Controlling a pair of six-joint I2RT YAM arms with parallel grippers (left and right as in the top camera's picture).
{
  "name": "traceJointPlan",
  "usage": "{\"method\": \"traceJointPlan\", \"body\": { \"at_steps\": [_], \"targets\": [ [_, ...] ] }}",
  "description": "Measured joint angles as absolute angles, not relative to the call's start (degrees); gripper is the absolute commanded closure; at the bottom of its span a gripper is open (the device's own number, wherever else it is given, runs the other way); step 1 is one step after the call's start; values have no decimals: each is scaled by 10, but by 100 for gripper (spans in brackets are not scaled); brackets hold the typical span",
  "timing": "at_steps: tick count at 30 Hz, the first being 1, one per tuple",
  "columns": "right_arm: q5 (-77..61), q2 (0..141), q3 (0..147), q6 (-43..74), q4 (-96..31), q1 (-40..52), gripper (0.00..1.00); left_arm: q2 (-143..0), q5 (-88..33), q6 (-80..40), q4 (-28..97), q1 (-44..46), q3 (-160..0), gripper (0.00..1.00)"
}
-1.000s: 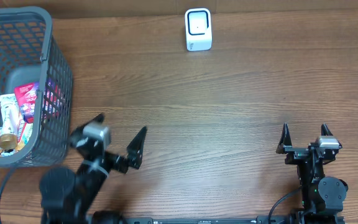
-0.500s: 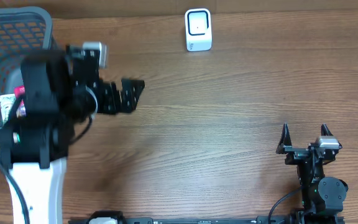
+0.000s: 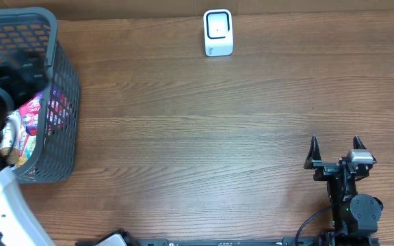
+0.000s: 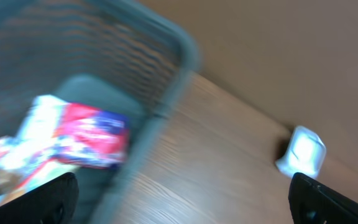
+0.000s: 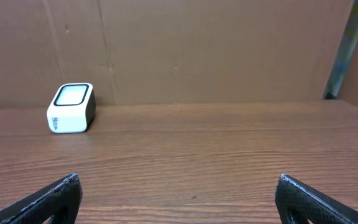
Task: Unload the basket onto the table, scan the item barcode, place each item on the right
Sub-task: 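Reach the left gripper into the basket and grasp the red-purple box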
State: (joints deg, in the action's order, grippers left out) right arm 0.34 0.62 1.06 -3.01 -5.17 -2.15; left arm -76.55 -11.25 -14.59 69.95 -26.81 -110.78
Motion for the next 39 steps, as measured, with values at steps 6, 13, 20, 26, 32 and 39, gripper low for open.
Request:
{"method": "traceJointPlan", "body": {
  "at_steps": [6, 13, 20, 26, 32, 39],
  "targets": [
    [3, 6, 11, -30, -52, -22, 0, -798, -102, -227, 707, -384, -1116, 0],
    [3, 6, 11, -30, -52, -22, 0, -893, -89, -258, 712, -399, -1116, 0],
    [3, 6, 11, -30, -52, -22, 0, -954, -15, -289, 749, -399, -1117, 0],
    [3, 6, 11, -30, -52, -22, 0, -1017, 11, -315, 752, -399, -1117, 0],
    [3, 6, 11, -30, -52, -22, 0, -1075, -4, -305, 745, -394, -1116, 0],
    [3, 6, 11, -30, -52, -22, 0, -1134, -8, -266, 734, -375, -1116, 1]
  ]
}}
